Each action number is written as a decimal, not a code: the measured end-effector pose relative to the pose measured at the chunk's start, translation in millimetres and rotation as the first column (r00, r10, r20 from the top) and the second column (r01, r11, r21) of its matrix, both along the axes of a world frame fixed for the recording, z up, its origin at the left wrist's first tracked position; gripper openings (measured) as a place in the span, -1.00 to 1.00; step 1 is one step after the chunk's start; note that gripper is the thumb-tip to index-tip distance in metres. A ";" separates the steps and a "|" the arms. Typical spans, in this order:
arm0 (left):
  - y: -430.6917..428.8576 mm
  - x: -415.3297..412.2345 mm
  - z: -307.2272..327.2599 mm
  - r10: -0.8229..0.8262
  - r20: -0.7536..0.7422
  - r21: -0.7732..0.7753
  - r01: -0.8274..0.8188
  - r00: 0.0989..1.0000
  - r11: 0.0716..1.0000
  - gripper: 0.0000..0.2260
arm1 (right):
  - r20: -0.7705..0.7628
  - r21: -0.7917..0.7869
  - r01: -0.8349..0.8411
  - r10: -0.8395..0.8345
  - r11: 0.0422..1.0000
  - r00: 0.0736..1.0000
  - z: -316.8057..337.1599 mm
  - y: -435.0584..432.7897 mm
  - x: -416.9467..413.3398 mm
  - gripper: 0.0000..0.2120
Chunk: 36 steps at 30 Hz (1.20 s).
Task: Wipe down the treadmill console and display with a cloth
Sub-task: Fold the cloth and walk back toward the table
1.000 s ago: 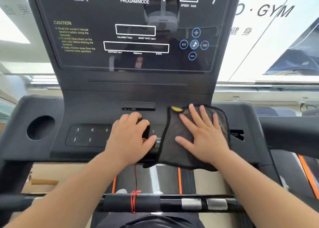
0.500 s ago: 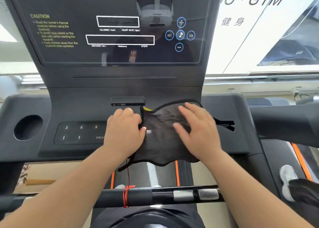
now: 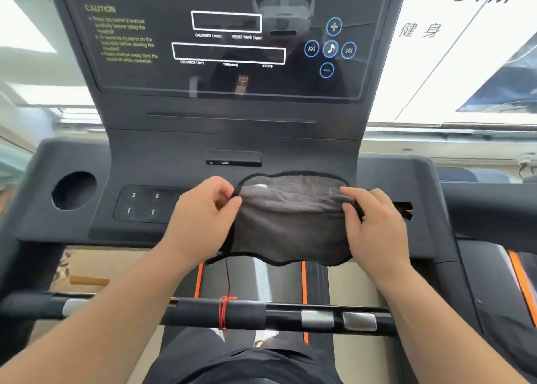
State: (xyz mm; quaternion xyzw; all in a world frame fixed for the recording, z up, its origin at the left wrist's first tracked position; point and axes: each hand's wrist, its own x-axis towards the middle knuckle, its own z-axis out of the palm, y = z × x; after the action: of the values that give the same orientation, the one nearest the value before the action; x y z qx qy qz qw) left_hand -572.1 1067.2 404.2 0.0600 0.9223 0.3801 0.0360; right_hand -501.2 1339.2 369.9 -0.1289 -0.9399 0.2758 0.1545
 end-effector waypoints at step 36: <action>-461.3 491.6 29.2 0.878 -0.144 0.019 -0.886 0.456 0.463 -0.91 | 0.255 -0.259 -0.939 0.953 0.229 0.162 79.7 -539.5 161.3 -0.54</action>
State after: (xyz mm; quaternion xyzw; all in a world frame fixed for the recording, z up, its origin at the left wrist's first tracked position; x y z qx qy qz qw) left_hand -80.5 605.9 433.4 -0.4017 0.8311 0.3117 -0.2254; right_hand -339.9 799.7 449.5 0.4314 -0.8191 0.3013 -0.2286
